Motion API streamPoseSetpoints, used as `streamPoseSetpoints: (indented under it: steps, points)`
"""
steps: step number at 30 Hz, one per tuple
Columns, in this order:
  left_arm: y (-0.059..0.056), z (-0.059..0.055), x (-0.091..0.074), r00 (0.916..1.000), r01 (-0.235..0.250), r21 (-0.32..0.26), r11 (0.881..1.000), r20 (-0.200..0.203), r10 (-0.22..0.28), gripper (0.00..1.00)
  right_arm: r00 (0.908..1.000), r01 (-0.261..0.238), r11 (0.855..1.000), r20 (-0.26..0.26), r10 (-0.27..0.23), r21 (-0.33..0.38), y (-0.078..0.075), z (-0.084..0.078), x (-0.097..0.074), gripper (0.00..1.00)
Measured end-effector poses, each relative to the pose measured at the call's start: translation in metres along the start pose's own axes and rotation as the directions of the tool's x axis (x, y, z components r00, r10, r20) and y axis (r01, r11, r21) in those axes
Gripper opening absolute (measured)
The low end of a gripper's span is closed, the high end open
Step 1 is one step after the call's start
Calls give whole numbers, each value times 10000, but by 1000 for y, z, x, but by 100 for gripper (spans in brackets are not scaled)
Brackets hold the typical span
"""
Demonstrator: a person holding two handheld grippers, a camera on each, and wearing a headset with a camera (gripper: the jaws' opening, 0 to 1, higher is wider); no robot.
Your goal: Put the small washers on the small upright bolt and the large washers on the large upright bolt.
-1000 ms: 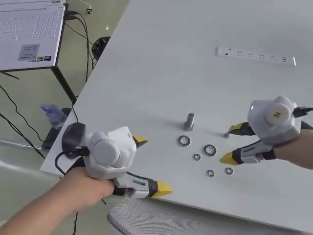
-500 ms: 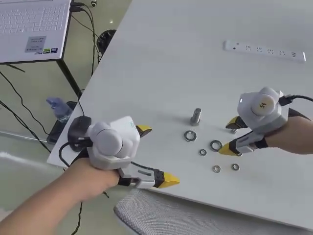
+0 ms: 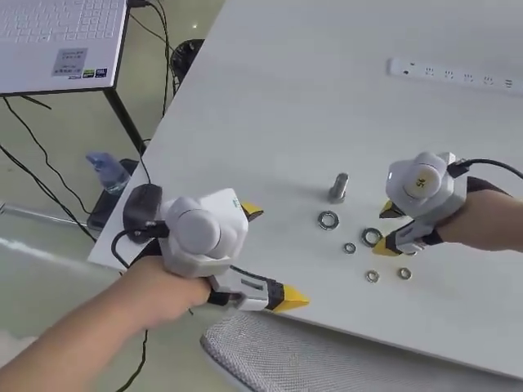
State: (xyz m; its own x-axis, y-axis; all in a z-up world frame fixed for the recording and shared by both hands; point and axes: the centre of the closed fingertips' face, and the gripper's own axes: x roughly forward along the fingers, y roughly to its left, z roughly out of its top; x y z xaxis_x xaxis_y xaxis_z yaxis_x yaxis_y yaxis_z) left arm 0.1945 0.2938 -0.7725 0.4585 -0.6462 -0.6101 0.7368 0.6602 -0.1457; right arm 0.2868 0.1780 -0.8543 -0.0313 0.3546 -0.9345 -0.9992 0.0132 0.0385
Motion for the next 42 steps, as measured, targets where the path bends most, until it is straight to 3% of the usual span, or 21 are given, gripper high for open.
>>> streamPoseSetpoints:
  steps: [18, 30, 42]
  points:
    - [2, -4, -2, 10000, -63, -90, 9999, 37, 63, 85, 9973, 113, 9998, -717, -126, -185, -5, -3, 11, 36]
    - [0, -9, -3, 10000, -18, -122, 9999, -55, 17, 83, 9967, 298, 9992, -752, -316, -254, -4, -5, 14, 34]
    - [-4, -12, -1, 9999, 82, -150, 9999, -106, -84, 80, 9954, 261, 9989, -916, -297, -400, 1, -6, 14, 25]
